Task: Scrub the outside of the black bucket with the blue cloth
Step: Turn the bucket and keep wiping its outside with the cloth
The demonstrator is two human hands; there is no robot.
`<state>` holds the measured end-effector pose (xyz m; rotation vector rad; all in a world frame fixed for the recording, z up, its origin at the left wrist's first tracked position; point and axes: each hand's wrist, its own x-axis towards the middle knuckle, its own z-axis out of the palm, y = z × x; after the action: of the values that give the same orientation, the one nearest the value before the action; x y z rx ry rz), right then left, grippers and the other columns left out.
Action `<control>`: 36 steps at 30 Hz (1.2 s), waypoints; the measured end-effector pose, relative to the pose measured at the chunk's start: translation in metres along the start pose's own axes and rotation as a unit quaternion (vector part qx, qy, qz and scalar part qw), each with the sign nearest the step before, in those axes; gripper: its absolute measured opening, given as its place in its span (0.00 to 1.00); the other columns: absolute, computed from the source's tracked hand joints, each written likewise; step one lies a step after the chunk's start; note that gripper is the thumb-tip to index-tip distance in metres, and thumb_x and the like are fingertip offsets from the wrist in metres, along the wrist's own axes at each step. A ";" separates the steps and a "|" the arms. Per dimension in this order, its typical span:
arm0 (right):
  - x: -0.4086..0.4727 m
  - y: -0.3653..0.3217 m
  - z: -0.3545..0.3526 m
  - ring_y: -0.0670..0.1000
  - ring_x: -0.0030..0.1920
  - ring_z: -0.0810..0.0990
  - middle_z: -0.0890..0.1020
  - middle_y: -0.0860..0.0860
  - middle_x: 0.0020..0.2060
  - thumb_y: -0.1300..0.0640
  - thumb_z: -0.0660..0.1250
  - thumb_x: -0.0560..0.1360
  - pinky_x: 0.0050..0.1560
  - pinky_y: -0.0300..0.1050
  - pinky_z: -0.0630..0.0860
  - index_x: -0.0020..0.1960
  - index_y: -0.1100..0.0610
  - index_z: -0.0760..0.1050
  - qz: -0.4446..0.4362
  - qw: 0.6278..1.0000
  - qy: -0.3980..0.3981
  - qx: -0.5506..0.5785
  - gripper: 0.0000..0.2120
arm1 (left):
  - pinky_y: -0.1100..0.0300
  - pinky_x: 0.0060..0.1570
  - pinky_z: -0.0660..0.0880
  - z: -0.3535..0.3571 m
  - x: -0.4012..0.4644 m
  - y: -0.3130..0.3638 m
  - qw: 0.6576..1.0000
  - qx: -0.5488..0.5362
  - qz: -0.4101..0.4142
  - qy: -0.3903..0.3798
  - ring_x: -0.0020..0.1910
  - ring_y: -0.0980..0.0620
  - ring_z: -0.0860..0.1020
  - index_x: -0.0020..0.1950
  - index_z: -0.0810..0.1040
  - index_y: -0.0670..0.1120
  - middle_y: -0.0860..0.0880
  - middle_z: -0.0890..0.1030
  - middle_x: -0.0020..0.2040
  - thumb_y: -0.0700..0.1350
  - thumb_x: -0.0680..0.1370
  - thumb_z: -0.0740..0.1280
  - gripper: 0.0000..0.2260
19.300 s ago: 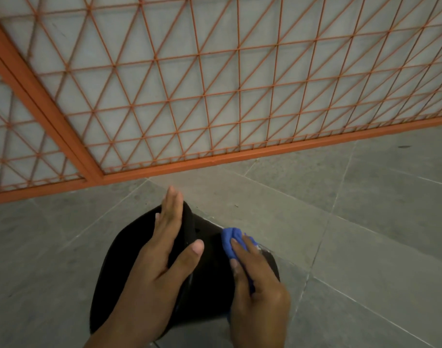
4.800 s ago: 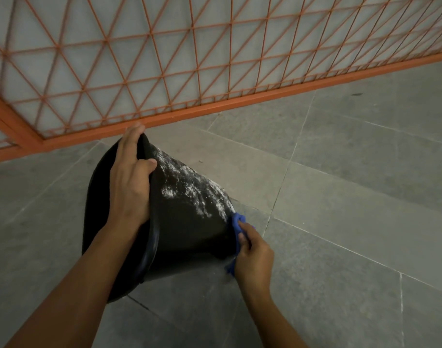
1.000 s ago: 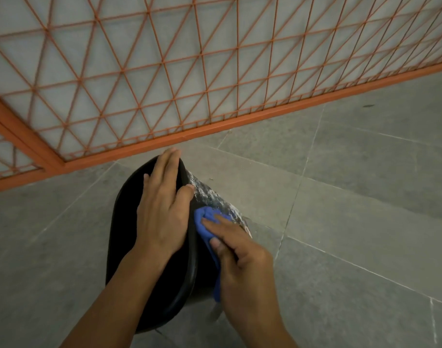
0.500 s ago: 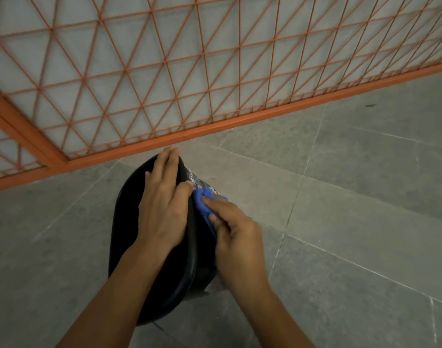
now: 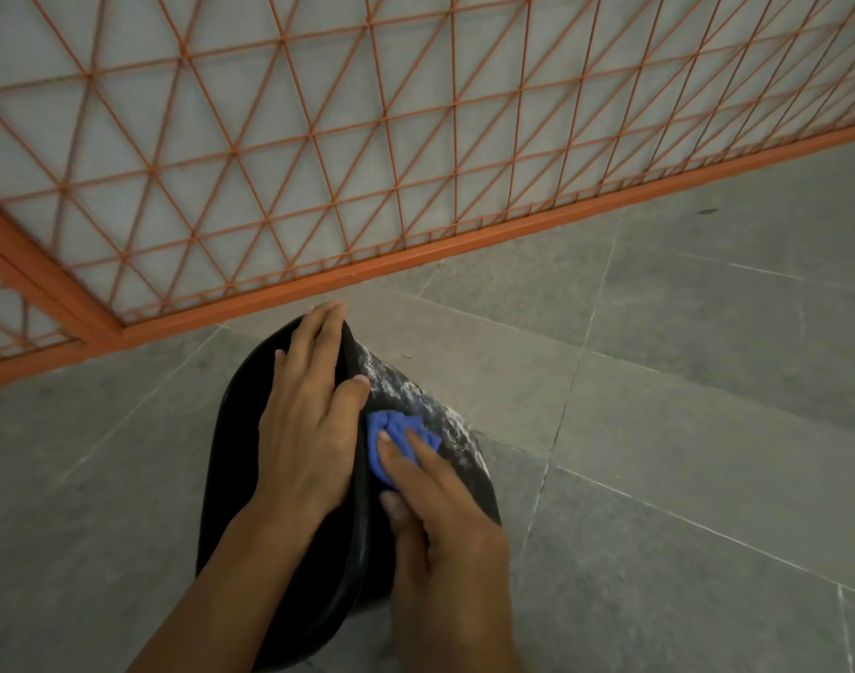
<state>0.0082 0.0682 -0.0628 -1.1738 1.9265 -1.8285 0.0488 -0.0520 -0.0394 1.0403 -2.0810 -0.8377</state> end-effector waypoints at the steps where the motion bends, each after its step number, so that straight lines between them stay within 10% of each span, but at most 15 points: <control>1: -0.008 0.000 0.003 0.43 0.65 0.70 0.75 0.50 0.63 0.67 0.66 0.68 0.61 0.26 0.65 0.61 0.55 0.75 -0.026 0.999 0.009 -0.034 0.22 | 0.45 0.75 0.53 -0.001 -0.001 -0.002 1.000 -0.010 0.004 -0.001 0.75 0.58 0.57 0.75 0.61 0.50 0.61 0.59 0.74 0.45 0.72 0.55 0.29; 5: -0.003 0.001 0.011 0.51 0.64 0.73 0.76 0.52 0.62 0.65 0.65 0.70 0.63 0.42 0.68 0.61 0.57 0.75 -0.039 0.995 0.020 -0.089 0.19 | 0.48 0.75 0.54 -0.003 -0.002 -0.007 1.000 -0.022 0.002 -0.001 0.75 0.59 0.57 0.74 0.61 0.51 0.59 0.58 0.74 0.45 0.72 0.54 0.29; 9: 0.019 0.003 0.009 0.42 0.69 0.65 0.69 0.43 0.67 0.64 0.59 0.77 0.69 0.30 0.55 0.67 0.51 0.68 0.022 0.994 -0.062 -0.092 0.21 | 0.70 0.68 0.55 -0.003 0.001 -0.009 1.000 -0.019 -0.007 0.003 0.73 0.63 0.58 0.74 0.60 0.52 0.55 0.59 0.76 0.45 0.72 0.55 0.29; 14: 0.004 -0.001 0.011 0.46 0.63 0.73 0.77 0.48 0.61 0.65 0.65 0.70 0.64 0.38 0.67 0.59 0.53 0.77 0.026 0.999 0.005 -0.023 0.19 | 0.75 0.67 0.55 -0.004 0.000 -0.013 0.999 -0.030 0.009 -0.005 0.72 0.66 0.58 0.72 0.61 0.56 0.55 0.60 0.76 0.44 0.71 0.55 0.28; 20: 0.019 0.004 0.011 0.46 0.73 0.56 0.61 0.42 0.71 0.59 0.56 0.77 0.72 0.42 0.58 0.70 0.47 0.63 0.039 0.991 -0.092 -0.090 0.22 | 0.80 0.63 0.54 -0.003 0.004 -0.015 0.999 -0.031 0.013 -0.002 0.67 0.78 0.57 0.70 0.60 0.58 0.59 0.60 0.74 0.43 0.71 0.54 0.27; 24: 0.019 -0.004 0.013 0.50 0.45 0.79 0.81 0.46 0.55 0.53 0.54 0.72 0.46 0.37 0.77 0.59 0.49 0.77 0.039 0.976 -0.063 -0.203 0.20 | 0.81 0.63 0.53 -0.004 0.003 -0.019 1.000 -0.021 0.020 0.006 0.66 0.79 0.56 0.70 0.61 0.56 0.58 0.60 0.73 0.43 0.71 0.55 0.27; 29: 0.014 0.004 0.018 0.48 0.74 0.47 0.58 0.40 0.71 0.53 0.51 0.75 0.73 0.50 0.53 0.69 0.46 0.63 -0.016 0.980 -0.087 -0.176 0.22 | 0.83 0.60 0.54 -0.006 0.003 -0.020 0.999 -0.040 0.011 0.020 0.64 0.81 0.57 0.69 0.62 0.58 0.64 0.61 0.70 0.42 0.70 0.55 0.27; 32: 0.011 0.003 0.015 0.54 0.67 0.69 0.74 0.50 0.65 0.61 0.64 0.69 0.58 0.55 0.74 0.64 0.54 0.73 -0.036 0.986 -0.046 -0.157 0.23 | 0.84 0.57 0.55 -0.006 0.002 -0.021 0.998 -0.052 0.014 0.025 0.62 0.82 0.57 0.67 0.63 0.59 0.72 0.60 0.66 0.40 0.69 0.55 0.28; 36: 0.017 0.011 0.010 0.49 0.70 0.64 0.70 0.47 0.67 0.65 0.62 0.73 0.67 0.48 0.67 0.66 0.53 0.70 -0.011 0.993 -0.073 -0.094 0.22 | 0.83 0.59 0.56 -0.009 0.002 -0.022 0.998 -0.059 0.019 0.017 0.64 0.80 0.59 0.68 0.63 0.58 0.67 0.62 0.67 0.40 0.69 0.56 0.28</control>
<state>-0.0007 0.0479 -0.0689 -1.3492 2.0443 -1.5502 0.0642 -0.0663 -0.0513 0.9425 -1.9913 -0.9073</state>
